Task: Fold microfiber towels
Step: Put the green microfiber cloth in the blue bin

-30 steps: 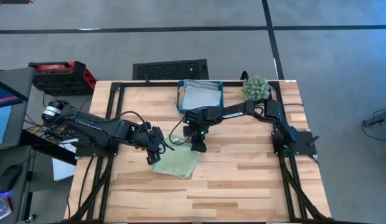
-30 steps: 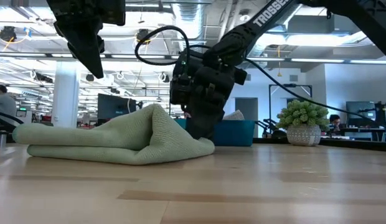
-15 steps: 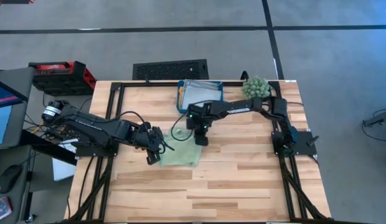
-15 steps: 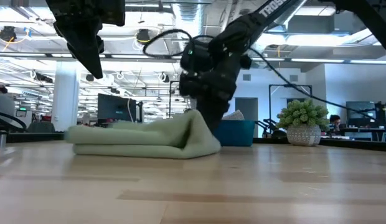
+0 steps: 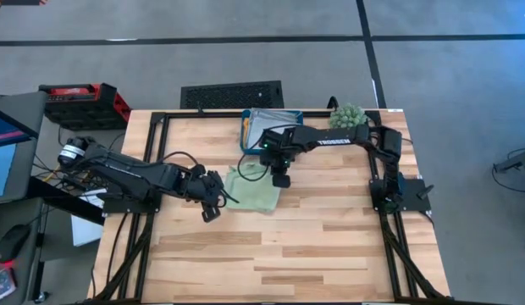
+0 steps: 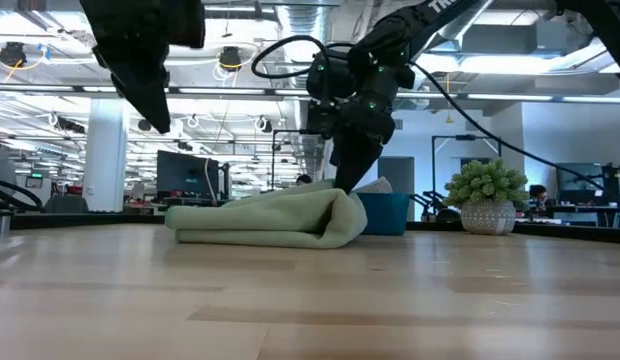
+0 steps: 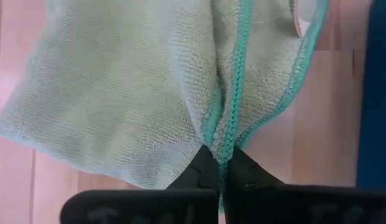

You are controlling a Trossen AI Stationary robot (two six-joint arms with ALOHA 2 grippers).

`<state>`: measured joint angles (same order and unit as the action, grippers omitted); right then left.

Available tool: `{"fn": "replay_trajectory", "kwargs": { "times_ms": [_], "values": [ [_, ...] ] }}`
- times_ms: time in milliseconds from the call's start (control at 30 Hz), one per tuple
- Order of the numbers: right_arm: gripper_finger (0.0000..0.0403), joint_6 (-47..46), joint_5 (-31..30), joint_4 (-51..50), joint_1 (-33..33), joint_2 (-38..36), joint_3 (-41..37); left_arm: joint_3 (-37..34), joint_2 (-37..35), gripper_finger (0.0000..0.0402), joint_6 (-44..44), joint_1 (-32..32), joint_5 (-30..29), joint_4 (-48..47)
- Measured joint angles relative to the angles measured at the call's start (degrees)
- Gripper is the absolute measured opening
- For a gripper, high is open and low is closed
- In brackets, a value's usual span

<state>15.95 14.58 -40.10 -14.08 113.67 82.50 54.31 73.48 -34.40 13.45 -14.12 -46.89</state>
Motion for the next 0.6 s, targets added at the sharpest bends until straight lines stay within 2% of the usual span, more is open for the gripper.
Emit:
{"fn": "replay_trajectory", "kwargs": {
  "times_ms": [133,300,367,500,600],
  "values": [
    [0.001,0.99,0.13,0.03,0.78,0.0,-0.17,-3.14,0.88,0.0155,1.56,-3.39,1.85,3.1],
    [0.0015,1.07,0.17,-0.1,1.54,0.0,-0.17,-6.28,0.53,0.0155,10.01,-12.15,4.34,7.28],
    [0.0015,1.07,0.16,-0.22,1.84,0.0,-0.17,-7.09,0.52,0.0155,15.12,-17.06,8.69,10.98],
    [0.0013,1.18,0.14,-0.18,2.62,0.0,-0.17,-8.01,2.42,0.0155,25.61,-27.76,21.65,17.33],
    [0.0016,1.44,0.08,-0.03,3.14,0.0,-0.17,-7.98,5.76,0.0155,32.45,-33.77,26.09,21.2]
  ]
}}
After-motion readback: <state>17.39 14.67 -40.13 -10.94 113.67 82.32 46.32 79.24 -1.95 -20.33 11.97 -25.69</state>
